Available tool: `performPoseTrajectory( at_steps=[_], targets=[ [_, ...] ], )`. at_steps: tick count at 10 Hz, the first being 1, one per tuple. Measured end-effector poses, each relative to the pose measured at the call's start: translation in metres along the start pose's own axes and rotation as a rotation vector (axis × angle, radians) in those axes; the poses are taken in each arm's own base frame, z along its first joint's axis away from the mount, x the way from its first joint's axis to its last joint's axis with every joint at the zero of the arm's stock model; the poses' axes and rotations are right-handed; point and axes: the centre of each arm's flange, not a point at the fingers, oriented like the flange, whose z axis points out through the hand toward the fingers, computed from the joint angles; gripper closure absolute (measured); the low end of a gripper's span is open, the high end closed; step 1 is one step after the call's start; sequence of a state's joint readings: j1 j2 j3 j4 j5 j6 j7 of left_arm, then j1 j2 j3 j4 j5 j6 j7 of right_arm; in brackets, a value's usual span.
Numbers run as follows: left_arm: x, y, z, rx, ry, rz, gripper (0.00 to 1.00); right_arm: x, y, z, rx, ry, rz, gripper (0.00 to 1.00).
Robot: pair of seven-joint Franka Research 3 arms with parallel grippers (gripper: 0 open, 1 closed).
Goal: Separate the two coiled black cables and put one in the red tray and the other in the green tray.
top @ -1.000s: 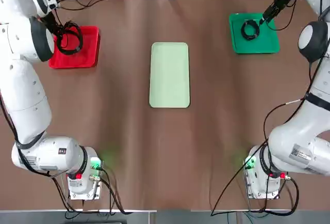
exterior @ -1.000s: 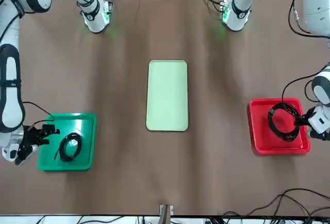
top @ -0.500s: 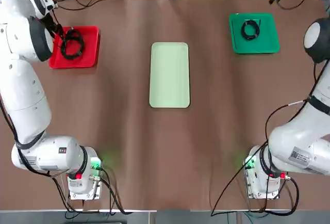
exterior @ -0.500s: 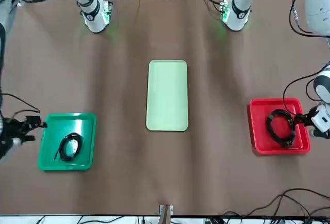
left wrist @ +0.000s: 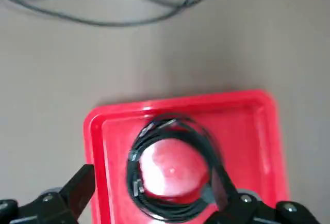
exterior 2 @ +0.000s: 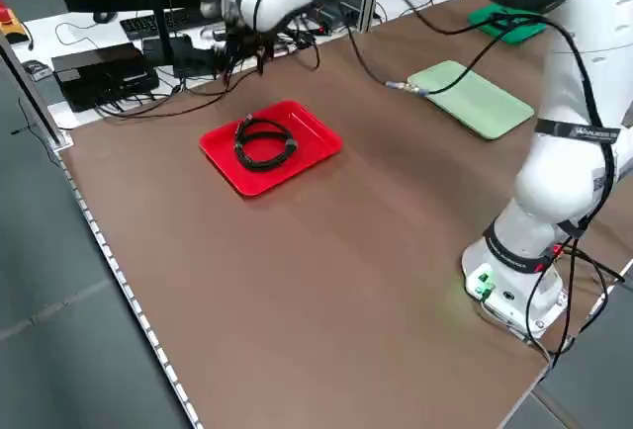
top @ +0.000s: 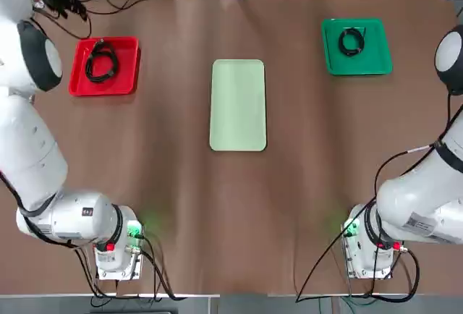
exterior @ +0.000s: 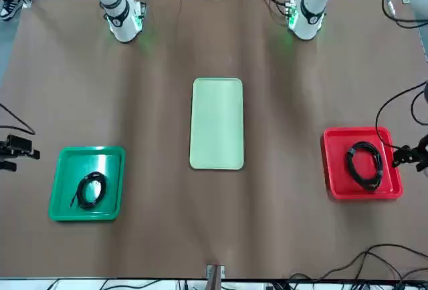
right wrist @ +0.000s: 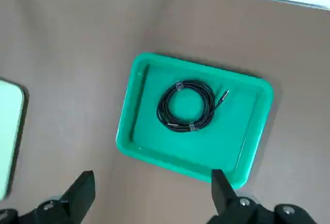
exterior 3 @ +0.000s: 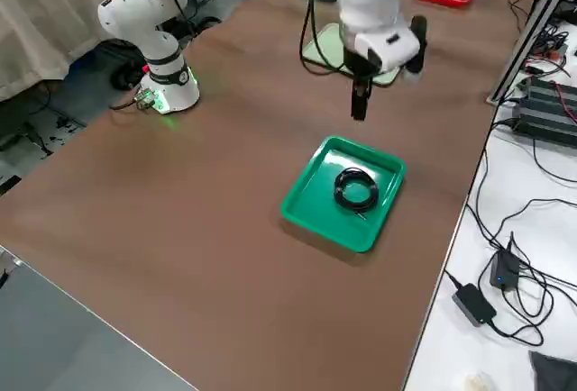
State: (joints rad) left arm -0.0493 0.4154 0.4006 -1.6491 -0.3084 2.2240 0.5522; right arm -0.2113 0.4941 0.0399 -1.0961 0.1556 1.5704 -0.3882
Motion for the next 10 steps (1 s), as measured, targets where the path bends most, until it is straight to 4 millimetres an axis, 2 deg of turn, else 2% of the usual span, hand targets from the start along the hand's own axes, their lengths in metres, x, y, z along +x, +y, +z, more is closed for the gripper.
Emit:
performPoseTrajectory(
  at_steps=[2,3,5,6,7,8,10],
  targets=[
    [0.017,0.061,-0.06,0.018,-0.012,-0.019,0.0,-0.012,-0.038,-0.034,-0.04,-0.026,0.112,0.0],
    [0.02,0.092,-0.092,0.011,-0.034,-0.039,0.0,-0.021,-0.049,-0.056,-0.049,-0.012,0.159,0.0],
    [0.017,0.129,-0.158,-0.008,-0.117,-0.114,0.0,-0.039,-0.081,-0.091,-0.078,-0.005,0.232,0.0],
    [0.011,0.143,-0.19,-0.016,-0.149,-0.13,0.0,-0.043,-0.106,-0.097,-0.117,-0.012,0.244,0.0],
    [0.002,0.156,-0.214,-0.027,-0.167,-0.124,0.0,-0.048,-0.132,-0.098,-0.149,-0.018,0.257,0.0],
    [-0.004,0.165,-0.227,-0.035,-0.175,-0.11,0.0,-0.053,-0.149,-0.099,-0.161,-0.026,0.278,0.0],
    [-0.006,0.182,-0.237,0.004,-0.203,-0.075,0.0,-0.063,-0.154,-0.101,-0.167,-0.038,0.303,0.0]
  ],
)
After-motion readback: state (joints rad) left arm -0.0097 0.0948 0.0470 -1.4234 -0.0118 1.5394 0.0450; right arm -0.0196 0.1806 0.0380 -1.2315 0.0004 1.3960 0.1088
